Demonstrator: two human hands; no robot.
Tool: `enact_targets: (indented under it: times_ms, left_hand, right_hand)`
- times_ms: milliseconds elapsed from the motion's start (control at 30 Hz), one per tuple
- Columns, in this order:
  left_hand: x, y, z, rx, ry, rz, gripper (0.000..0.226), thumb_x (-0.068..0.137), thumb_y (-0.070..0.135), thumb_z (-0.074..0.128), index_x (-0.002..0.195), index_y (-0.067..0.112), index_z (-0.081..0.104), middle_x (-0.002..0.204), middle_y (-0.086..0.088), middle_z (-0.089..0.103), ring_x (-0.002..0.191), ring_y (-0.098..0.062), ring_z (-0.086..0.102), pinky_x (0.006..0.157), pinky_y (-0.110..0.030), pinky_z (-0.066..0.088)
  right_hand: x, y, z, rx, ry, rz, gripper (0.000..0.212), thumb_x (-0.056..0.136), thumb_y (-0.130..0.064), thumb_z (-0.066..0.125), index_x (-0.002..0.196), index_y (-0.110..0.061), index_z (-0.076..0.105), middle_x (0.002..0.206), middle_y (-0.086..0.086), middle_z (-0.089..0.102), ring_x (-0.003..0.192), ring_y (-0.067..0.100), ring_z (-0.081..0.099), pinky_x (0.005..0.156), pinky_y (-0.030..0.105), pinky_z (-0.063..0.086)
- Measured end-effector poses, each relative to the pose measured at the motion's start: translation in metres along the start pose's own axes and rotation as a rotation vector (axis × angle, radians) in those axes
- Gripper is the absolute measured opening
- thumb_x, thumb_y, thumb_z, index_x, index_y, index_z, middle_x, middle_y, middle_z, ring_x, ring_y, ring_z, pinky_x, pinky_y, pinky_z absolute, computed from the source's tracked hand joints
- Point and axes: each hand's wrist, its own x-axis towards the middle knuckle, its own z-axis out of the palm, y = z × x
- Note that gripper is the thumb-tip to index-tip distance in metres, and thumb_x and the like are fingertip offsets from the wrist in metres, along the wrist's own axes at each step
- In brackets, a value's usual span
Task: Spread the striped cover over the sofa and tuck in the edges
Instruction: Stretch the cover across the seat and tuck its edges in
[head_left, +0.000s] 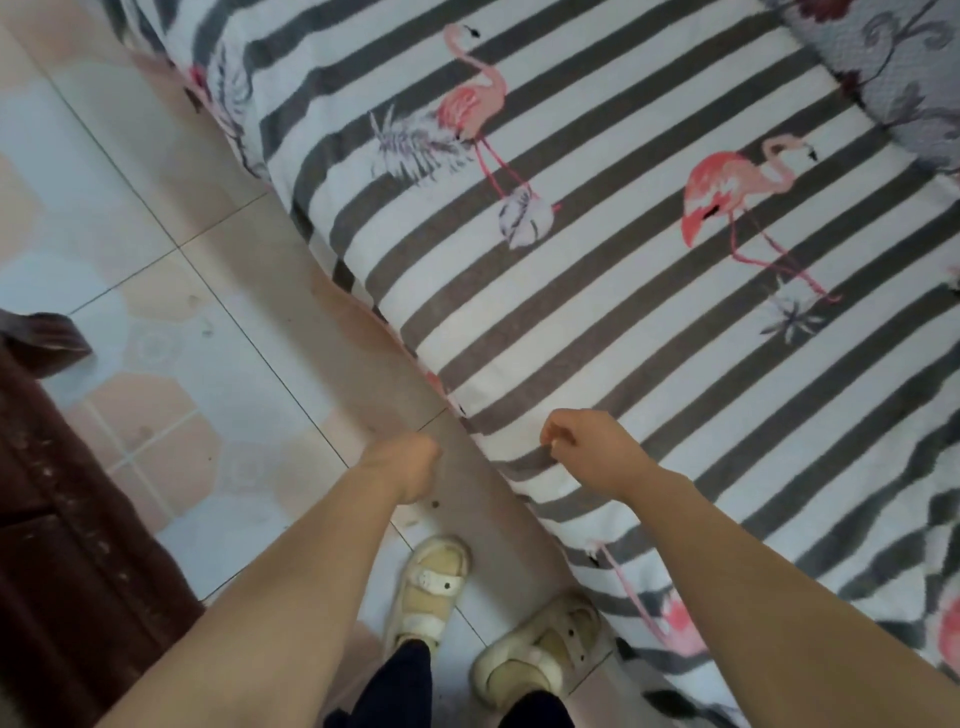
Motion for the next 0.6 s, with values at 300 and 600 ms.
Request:
enact_targets:
  times_ms: [300,600]
  left_hand:
    - [0.034,0.002,-0.046,-0.638,0.466,-0.110,0.034,0.089,0.010,0.045,0.120,0.014,0.057,0.120,-0.012,0.062,0.110,-0.029,0.058,0.094,-0.033,0.046]
    - [0.009,-0.015,-0.082,-0.737,0.519,-0.090,0.034,0.089,0.009,0.046,0.121,0.015,0.058,0.119,-0.007,0.063,0.105,-0.020,0.059,0.088,-0.025,0.045]
  right_hand:
    - [0.030,-0.023,-0.015,-0.118,0.247,-0.118,0.035,0.092,-0.006,0.039,0.121,-0.017,0.056,0.118,0.001,0.057,0.111,0.021,0.049,0.089,0.038,0.047]
    - [0.040,-0.082,-0.029,-0.113,0.174,-0.249,0.034,0.092,-0.008,0.042,0.123,-0.015,0.055,0.122,0.006,0.060,0.109,0.025,0.055,0.091,0.042,0.048]
